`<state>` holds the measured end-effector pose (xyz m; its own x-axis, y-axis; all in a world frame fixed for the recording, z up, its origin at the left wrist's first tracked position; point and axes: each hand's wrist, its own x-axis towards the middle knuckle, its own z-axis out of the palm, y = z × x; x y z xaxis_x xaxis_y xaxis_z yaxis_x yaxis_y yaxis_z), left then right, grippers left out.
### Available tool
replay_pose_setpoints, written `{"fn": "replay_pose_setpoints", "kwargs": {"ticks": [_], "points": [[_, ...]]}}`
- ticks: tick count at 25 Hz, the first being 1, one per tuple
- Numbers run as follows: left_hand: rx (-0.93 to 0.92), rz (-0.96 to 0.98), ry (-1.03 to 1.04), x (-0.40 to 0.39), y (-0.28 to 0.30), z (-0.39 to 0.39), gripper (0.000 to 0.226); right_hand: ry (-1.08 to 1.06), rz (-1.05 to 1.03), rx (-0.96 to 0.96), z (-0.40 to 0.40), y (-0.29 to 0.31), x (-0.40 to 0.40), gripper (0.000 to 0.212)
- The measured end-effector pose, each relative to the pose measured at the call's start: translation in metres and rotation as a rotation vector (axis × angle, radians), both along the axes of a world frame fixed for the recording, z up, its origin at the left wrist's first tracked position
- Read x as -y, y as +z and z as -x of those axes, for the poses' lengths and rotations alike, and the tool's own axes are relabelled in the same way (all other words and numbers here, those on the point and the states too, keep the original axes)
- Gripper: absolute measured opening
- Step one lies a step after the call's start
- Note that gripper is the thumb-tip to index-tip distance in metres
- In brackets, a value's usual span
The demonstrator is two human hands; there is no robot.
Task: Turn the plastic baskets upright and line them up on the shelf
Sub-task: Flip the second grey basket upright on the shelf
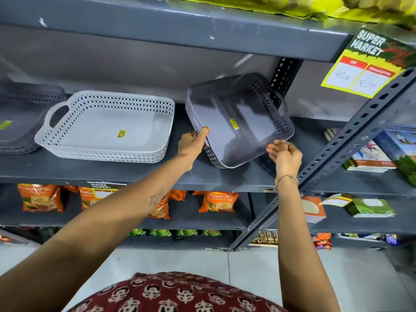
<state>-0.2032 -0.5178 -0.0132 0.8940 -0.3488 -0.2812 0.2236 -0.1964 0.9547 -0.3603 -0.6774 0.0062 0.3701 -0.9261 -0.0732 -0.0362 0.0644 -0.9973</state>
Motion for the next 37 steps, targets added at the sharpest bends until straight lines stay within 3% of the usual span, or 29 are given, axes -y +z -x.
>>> {"fn": "replay_pose_setpoints", "kwargs": {"ticks": [2,5,8,11,13,15,17,21,25,32,35,37], "points": [[-0.015,-0.003,0.018,0.000,-0.001,-0.005,0.042,0.076,0.290,-0.284,0.001,-0.001,0.017,0.026],[-0.016,-0.079,0.048,0.000,0.002,-0.011,0.050,0.415,0.712,-0.651,-0.005,-0.003,0.039,0.059],[0.237,-0.369,0.080,0.004,0.007,-0.010,0.053,0.611,0.902,-0.850,-0.019,-0.010,0.051,0.069],[0.533,-0.395,-0.087,0.021,0.027,0.014,0.058,0.696,0.993,-1.017,-0.033,-0.019,0.060,0.066],[0.698,-0.460,-0.417,0.039,0.034,0.033,0.063,0.709,1.018,-0.997,-0.038,-0.021,0.060,0.056],[0.786,-0.672,-0.785,0.052,0.039,0.047,0.056,0.633,0.997,-0.909,-0.039,-0.021,0.058,0.047],[0.824,-0.791,-0.946,0.055,0.040,0.052,0.045,0.585,0.957,-0.898,-0.039,-0.019,0.053,0.044],[0.841,-0.788,-0.934,0.047,0.042,0.044,0.020,0.598,1.012,-0.973,-0.036,-0.015,0.038,0.027],[0.836,-0.909,-1.028,0.022,0.045,0.021,0.014,0.571,1.042,-0.952,-0.028,-0.020,0.007,0.022],[0.789,-0.947,-1.080,-0.017,0.041,-0.007,0.029,0.625,1.018,-0.946,-0.028,-0.027,-0.037,0.025],[0.809,-0.906,-1.083,-0.021,0.039,-0.006,0.026,0.664,0.978,-0.989,-0.026,-0.020,-0.039,0.027],[0.803,-0.821,-1.053,-0.030,0.039,-0.010,0.040,0.708,0.983,-1.030,-0.031,-0.015,-0.043,0.031]]}}
